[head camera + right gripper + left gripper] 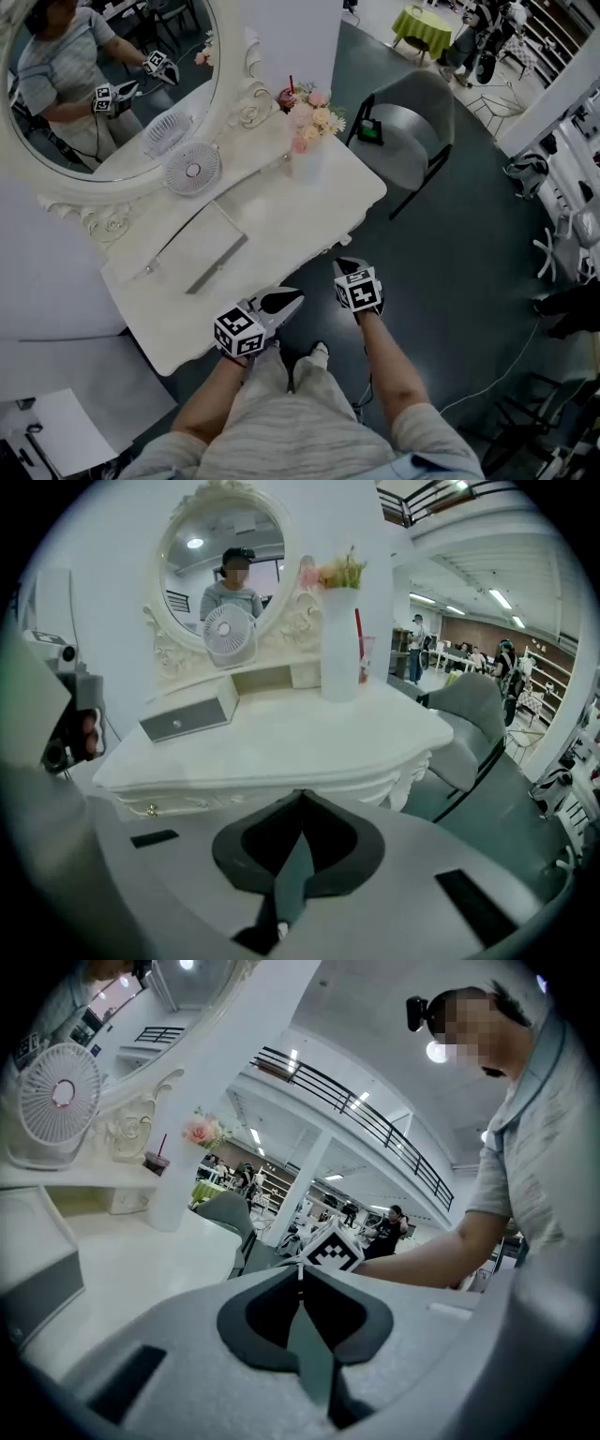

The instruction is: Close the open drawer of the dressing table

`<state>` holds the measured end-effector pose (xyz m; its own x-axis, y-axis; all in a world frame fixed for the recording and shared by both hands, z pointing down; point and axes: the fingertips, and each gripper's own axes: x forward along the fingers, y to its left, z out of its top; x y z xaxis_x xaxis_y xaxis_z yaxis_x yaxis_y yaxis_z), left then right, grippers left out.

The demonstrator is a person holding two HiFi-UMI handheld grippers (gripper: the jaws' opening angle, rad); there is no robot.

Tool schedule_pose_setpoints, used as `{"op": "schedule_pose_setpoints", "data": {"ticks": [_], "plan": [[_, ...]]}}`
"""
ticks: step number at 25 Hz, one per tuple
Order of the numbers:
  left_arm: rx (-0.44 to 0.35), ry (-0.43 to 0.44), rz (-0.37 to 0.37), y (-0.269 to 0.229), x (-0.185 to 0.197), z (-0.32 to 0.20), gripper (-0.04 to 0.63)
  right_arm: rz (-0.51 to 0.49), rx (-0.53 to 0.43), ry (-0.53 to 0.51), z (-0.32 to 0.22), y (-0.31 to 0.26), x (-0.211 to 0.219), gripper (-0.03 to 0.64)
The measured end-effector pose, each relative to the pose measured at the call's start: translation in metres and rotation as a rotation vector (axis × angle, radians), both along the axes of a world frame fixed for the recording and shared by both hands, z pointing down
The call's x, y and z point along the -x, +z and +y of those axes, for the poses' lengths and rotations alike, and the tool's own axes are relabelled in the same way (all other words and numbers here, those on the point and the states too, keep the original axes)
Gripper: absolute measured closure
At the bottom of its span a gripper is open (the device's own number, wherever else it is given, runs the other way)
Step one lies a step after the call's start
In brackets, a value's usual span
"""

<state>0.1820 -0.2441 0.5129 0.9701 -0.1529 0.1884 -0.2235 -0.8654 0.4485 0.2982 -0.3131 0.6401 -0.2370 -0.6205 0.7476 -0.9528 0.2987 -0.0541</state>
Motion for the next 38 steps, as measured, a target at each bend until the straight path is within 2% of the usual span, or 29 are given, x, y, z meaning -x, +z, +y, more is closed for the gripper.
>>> {"op": "schedule_pose_setpoints", "data": {"ticks": [9, 18, 23, 31, 38], "plan": [[-0.115, 0.064, 0.043, -0.069, -0.02, 0.007, 0.568, -0.092, -0.218, 0.032, 0.034, -0.128, 0.01, 0.607], [-0.178, 0.038, 0.101, -0.129, -0.003, 0.019, 0.568, -0.185, -0.354, 0.059, 0.079, -0.219, 0.026, 0.607], [-0.192, 0.004, 0.123, -0.151, 0.009, 0.032, 0.568, -0.23, -0.384, 0.088, 0.111, -0.243, 0.027, 0.607], [-0.241, 0.005, 0.12, -0.169, 0.012, 0.042, 0.568, -0.266, -0.404, 0.145, 0.147, -0.255, 0.016, 0.607], [-0.221, -0.025, 0.09, -0.163, 0.02, 0.05, 0.568, -0.307, -0.411, 0.186, 0.168, -0.26, 0.005, 0.607]]}}
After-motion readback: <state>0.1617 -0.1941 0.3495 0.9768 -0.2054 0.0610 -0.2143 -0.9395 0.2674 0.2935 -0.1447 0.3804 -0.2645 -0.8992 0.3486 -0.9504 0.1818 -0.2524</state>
